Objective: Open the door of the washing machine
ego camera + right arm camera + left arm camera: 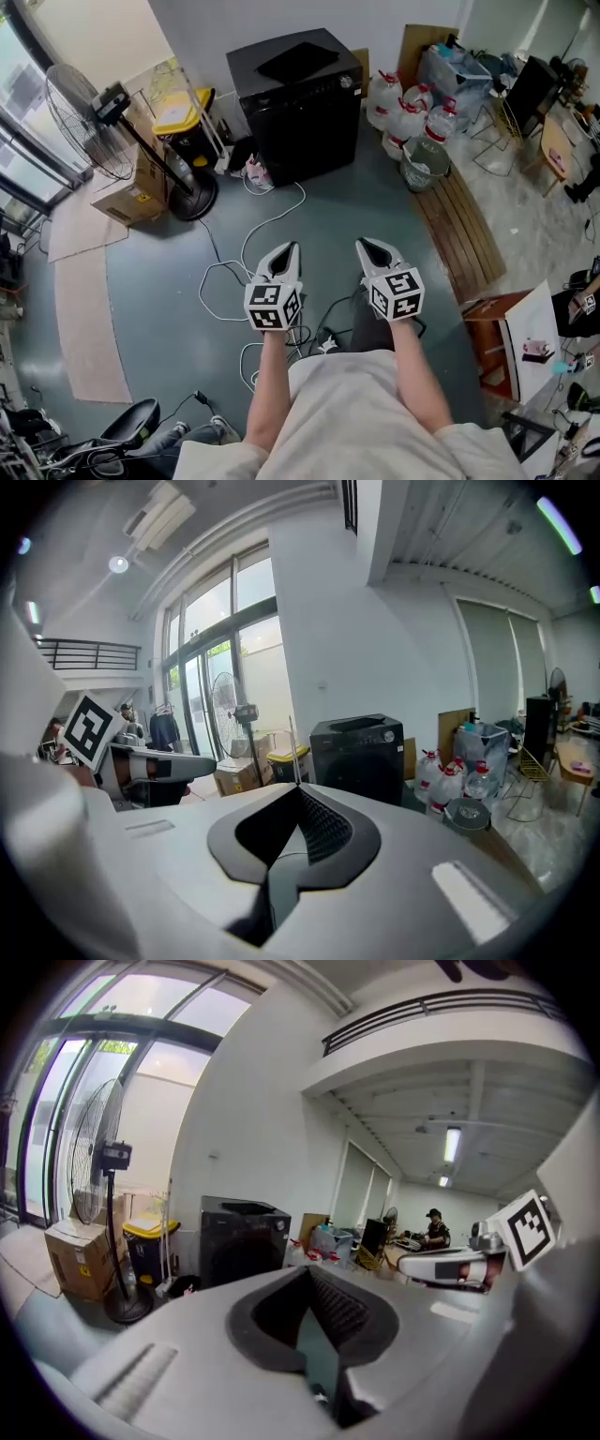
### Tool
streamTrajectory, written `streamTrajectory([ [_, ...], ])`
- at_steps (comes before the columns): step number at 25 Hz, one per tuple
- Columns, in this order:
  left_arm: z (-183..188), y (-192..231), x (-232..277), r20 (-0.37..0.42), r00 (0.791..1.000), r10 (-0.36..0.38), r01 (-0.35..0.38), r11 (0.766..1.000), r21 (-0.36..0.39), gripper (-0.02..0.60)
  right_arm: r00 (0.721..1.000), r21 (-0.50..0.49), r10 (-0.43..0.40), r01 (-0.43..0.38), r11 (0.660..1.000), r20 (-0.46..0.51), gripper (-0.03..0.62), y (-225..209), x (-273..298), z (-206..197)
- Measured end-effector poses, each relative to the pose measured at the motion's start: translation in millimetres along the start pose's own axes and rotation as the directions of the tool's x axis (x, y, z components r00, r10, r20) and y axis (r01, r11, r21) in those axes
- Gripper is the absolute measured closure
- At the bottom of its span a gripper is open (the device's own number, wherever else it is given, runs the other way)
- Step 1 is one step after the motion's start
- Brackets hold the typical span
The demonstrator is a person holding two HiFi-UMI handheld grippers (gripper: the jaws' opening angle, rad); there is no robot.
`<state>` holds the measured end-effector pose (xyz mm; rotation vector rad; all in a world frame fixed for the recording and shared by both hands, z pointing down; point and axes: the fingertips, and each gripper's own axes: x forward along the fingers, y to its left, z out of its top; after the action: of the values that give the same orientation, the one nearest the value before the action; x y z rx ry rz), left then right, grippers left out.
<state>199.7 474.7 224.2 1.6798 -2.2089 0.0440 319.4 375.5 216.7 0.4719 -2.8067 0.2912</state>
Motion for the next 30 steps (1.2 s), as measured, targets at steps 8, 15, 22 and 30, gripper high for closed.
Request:
streamTrajectory([
  [8,-5.1,28.2,28.4,-0.029,0.998,0.057,-0.058,0.998,-0.023,0.525,1.0,-0.001,0.028,-0.028,1.0,0.009,0.594,-26.9,44.8,0.4],
  [15,2.5,80.3,78.9,-0.095,0.986,0.138,-0.141,0.99,-0.017,0.525,0.997,0.056,0.077,-0.075,0.996,-0.032,0.594,-52.7,123.0,5.4],
  [22,9.4,116.4,179.9,-0.184,0.975,0.124,-0.145,0.983,-0.108,0.525,0.986,0.198,0.145,-0.126,0.972,-0.086,0.594,-108.2,195.4,6.2],
  [30,37.2,139.9,258.8,-0.197,0.969,0.149,-0.169,0.981,-0.091,0.525,0.976,0.191,0.162,-0.133,0.973,-0.148,0.594,-158.7,256.4,26.2],
])
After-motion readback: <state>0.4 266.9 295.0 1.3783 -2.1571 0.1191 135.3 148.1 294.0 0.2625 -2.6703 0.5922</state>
